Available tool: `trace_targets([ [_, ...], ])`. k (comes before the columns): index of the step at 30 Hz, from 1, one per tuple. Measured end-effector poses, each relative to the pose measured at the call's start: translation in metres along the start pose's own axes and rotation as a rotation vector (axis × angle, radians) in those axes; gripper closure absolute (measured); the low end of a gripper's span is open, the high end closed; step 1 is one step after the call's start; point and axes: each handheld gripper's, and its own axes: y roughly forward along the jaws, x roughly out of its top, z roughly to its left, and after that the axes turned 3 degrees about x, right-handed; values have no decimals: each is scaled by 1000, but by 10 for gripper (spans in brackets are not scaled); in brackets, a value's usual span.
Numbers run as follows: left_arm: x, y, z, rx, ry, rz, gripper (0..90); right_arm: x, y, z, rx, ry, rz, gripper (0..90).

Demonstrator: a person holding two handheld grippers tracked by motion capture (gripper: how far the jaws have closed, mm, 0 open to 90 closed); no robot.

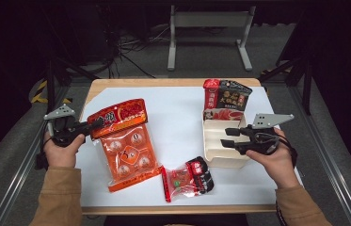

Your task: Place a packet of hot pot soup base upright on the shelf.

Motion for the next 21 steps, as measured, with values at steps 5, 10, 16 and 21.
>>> trace_targets([
  [5,9,-9,-15,-24,54,-41,900,1,-1,1,4,3,-2,514],
  [10,16,-17,-29,-40,94,-85,900,2,-1,2,5,1,-3,516],
  [16,22,-26,-42,-58,148,-137,900,3,-1,3,6,-1,-4,516],
  [21,25,-32,-50,-79,176,-173,900,3,0,4,8,-5,-2,518],
])
